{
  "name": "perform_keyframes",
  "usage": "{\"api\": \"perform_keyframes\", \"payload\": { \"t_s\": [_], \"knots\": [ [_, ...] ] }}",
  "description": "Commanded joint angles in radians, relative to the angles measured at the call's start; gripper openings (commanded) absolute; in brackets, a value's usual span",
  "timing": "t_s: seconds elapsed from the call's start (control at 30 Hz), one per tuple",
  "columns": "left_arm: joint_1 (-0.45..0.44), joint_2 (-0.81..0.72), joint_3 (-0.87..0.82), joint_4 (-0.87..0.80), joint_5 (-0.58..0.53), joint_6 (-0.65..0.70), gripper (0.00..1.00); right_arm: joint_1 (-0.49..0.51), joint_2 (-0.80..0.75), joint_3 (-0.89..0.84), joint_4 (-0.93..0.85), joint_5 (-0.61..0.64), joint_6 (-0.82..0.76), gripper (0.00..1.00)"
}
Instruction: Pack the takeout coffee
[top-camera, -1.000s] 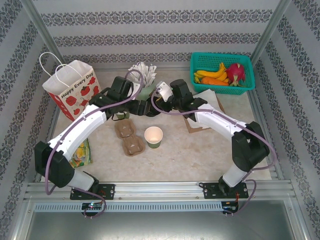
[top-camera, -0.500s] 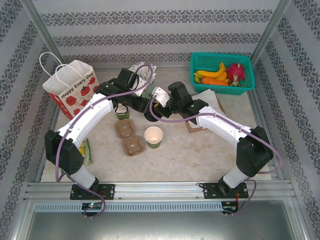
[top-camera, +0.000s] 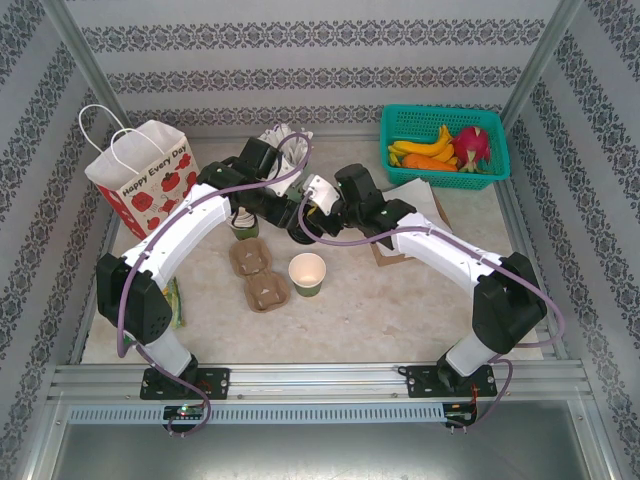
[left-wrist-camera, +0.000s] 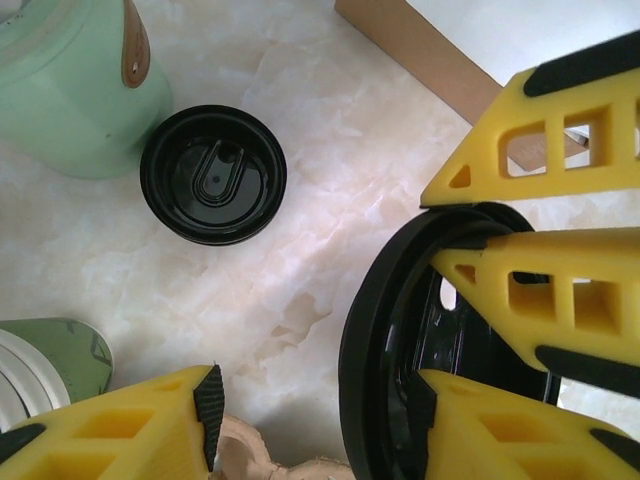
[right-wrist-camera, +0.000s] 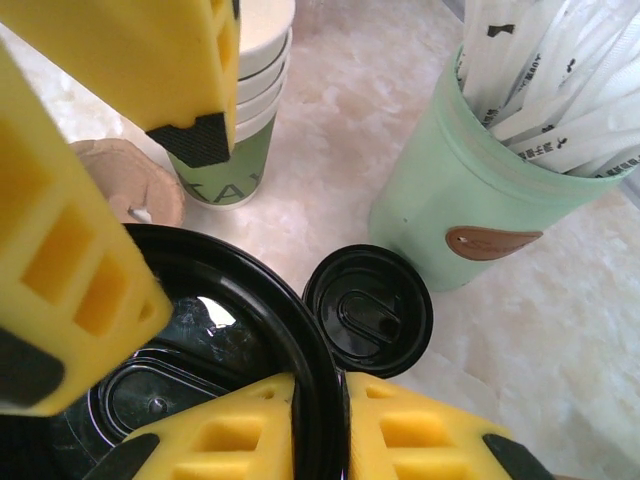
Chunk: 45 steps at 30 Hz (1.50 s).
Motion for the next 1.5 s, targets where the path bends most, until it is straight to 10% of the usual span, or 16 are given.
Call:
{"api": "perform_keyframes", "payload": {
  "t_s": [0.0, 0.37, 0.7, 1.0, 1.47],
  "knots": [
    [0.01, 0.013, 0.028, -0.04, 0.016, 0.028, 0.51, 0.016, -0.009, 0.02, -0.01, -0.027, -0.001, 0.19],
    [0.009, -0.023, -0.016, 0.008, 0.02, 0.002, 0.14, 0.014, -0.039, 0.005, 0.063, -0.033, 0.123, 0.21],
    [0.011, -0.204, -0.243, 0.425, -0.011, -0.417, 0.0, -0.064, -0.218, -0.207, 0.353, 0.085, 0.741, 0.98],
    [0.009, -0.33, -0.461, 0.715, -0.135, -0.908, 0.0, 0.001, -0.262, -0.364, 0.719, 0.015, 1.009, 0.98],
    [0.008, -0.349, -0.474, 0.744, -0.141, -1.02, 0.0, 0.108, -0.118, -0.328, 0.879, 0.233, 0.95, 0.85]
  ]
}}
